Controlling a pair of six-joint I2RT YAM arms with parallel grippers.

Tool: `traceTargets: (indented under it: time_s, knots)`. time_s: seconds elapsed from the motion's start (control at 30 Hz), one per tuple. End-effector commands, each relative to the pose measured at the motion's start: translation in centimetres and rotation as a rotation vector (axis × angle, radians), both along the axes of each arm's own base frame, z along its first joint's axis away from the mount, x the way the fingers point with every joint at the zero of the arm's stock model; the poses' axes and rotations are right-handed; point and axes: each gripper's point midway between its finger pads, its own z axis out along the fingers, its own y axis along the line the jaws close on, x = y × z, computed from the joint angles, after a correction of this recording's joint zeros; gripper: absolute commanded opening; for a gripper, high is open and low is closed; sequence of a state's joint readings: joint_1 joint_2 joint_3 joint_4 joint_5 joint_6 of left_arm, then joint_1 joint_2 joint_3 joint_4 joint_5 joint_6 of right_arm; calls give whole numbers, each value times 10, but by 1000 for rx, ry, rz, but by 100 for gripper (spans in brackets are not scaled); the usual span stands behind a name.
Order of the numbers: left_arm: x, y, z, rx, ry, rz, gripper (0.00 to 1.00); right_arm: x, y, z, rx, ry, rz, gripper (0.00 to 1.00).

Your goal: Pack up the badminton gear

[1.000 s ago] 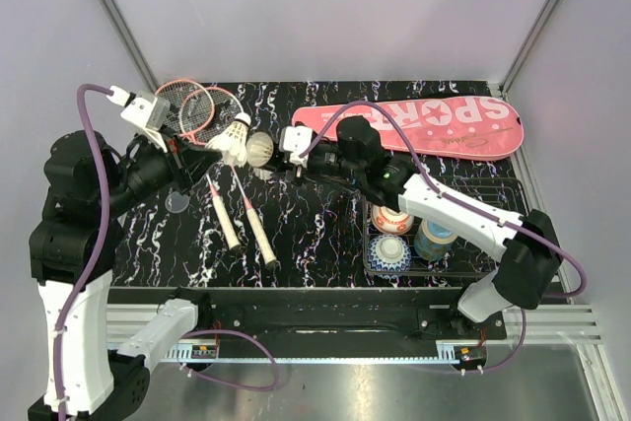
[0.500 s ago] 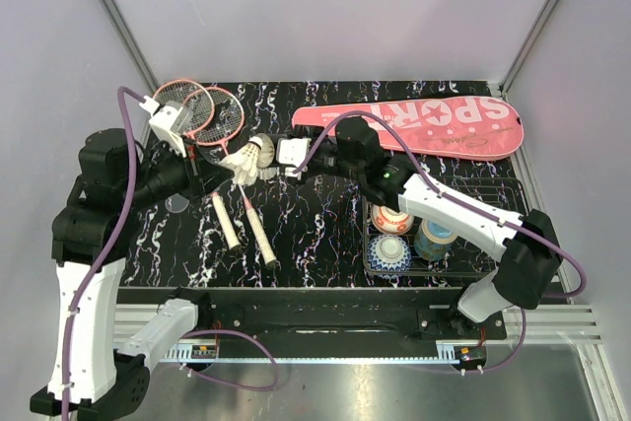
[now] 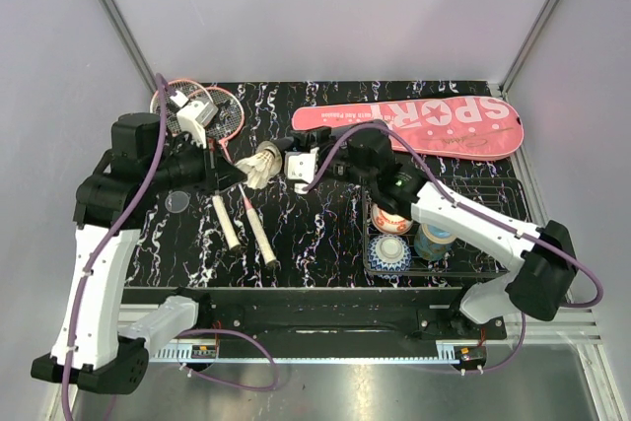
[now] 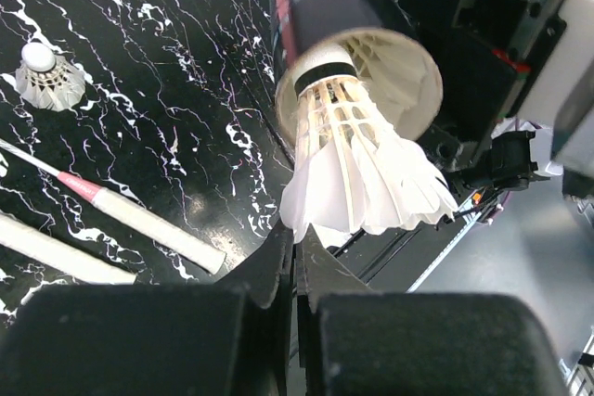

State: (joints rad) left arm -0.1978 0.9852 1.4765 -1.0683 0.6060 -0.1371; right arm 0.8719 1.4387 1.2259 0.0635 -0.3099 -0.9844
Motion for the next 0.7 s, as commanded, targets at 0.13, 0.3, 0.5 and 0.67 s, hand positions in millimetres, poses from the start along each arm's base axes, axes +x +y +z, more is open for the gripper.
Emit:
traceTargets:
  time_s: [0.13,0.3,0.5,0.67]
  knots:
    - [25,-3,-1,48,28,35,0,-22,9,27,-11,-179,10,33]
    - [40,-10,14,14,-11,80,11,-30,17,22,40,-117,41,33]
    - [46,-11,14,56,-26,132,38,-36,29,28,122,-75,73,32]
    - [40,-8,17,57,-54,135,50,-35,39,43,183,-55,85,32]
